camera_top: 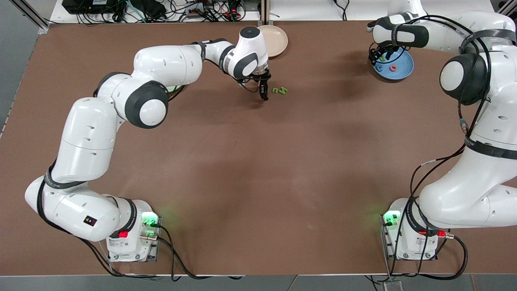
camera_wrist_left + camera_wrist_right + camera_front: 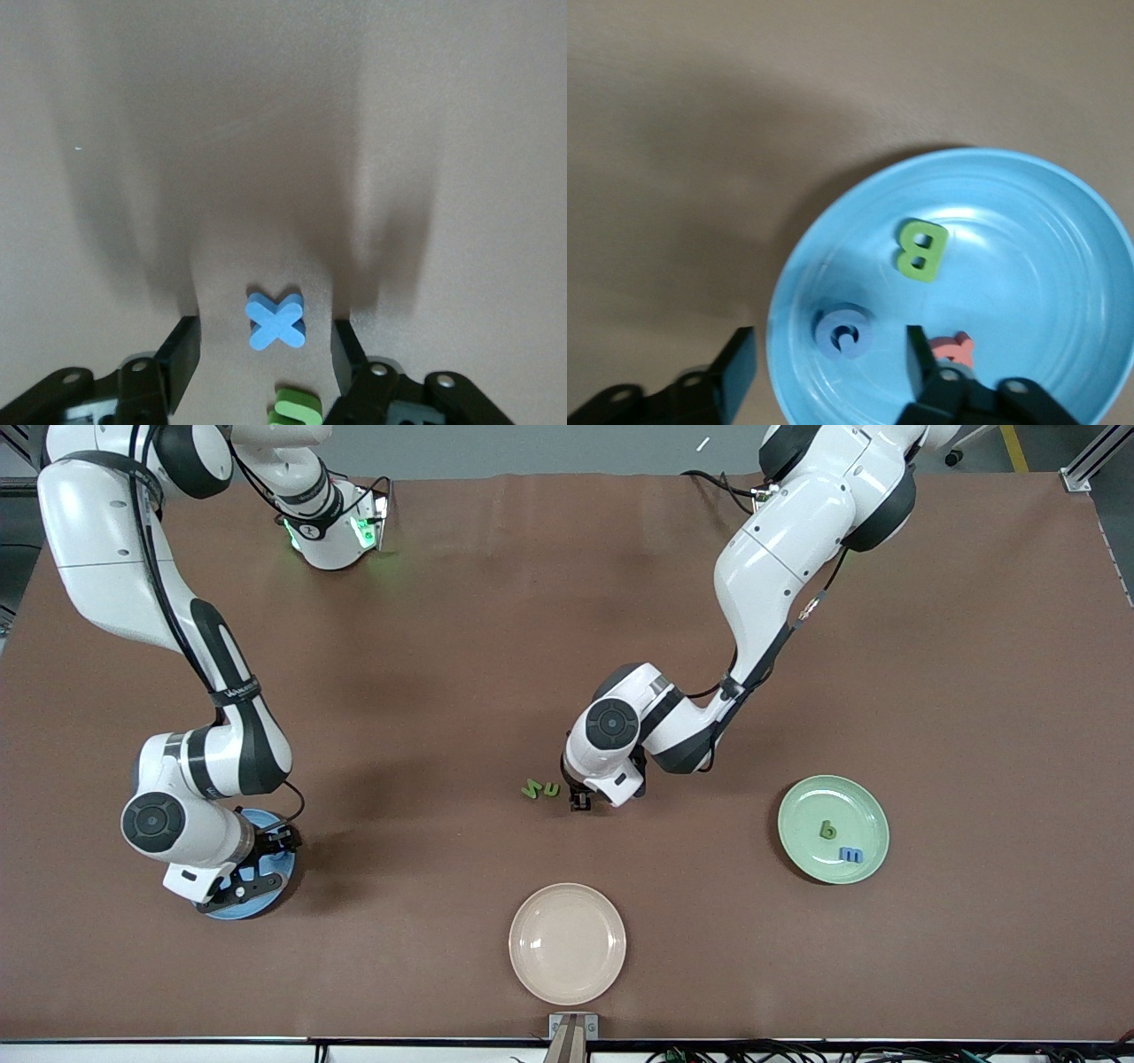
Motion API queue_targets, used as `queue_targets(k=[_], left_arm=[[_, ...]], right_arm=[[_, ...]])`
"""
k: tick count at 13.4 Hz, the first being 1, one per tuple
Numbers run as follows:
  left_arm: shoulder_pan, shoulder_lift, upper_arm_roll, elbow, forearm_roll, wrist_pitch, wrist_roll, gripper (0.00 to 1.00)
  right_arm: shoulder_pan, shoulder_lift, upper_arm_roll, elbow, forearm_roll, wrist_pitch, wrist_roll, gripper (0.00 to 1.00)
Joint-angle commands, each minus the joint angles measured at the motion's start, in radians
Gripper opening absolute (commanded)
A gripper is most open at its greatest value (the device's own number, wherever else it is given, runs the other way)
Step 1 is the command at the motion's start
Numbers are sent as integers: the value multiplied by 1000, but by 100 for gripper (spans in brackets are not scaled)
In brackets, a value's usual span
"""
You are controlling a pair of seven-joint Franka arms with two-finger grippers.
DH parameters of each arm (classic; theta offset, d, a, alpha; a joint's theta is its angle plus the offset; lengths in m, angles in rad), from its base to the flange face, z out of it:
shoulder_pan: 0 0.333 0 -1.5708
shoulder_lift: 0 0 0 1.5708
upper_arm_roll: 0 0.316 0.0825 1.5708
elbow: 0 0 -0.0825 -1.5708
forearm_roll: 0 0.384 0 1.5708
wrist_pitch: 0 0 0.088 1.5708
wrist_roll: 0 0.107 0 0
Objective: Sort uppercase to blue plate, lowercase to green plate
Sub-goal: 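Drop the C on the blue plate while the left gripper grasps x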
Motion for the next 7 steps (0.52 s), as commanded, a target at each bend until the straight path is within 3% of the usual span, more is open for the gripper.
queue_targets(k=[1,3,5,6,7], left_arm=[[11,-21,4,-70,31,17,-14,52],[14,-23,4,-73,31,17,-8,34],[15,-24,4,-73,32,17,3,8],[17,-27,5,-73,32,16,17,1],[19,-33,5,-71,32,13,33,1]], right_arm=[[-11,-21,99,-13,11,-7,-41,85],[-6,-24,140,-13,11,-9,-44,85],[-6,-25,195,-13,10,-7,-71,87],[-5,-25,217,-13,10,-1,-74,89],[-5,-25,234,-13,5,5,-77,92]])
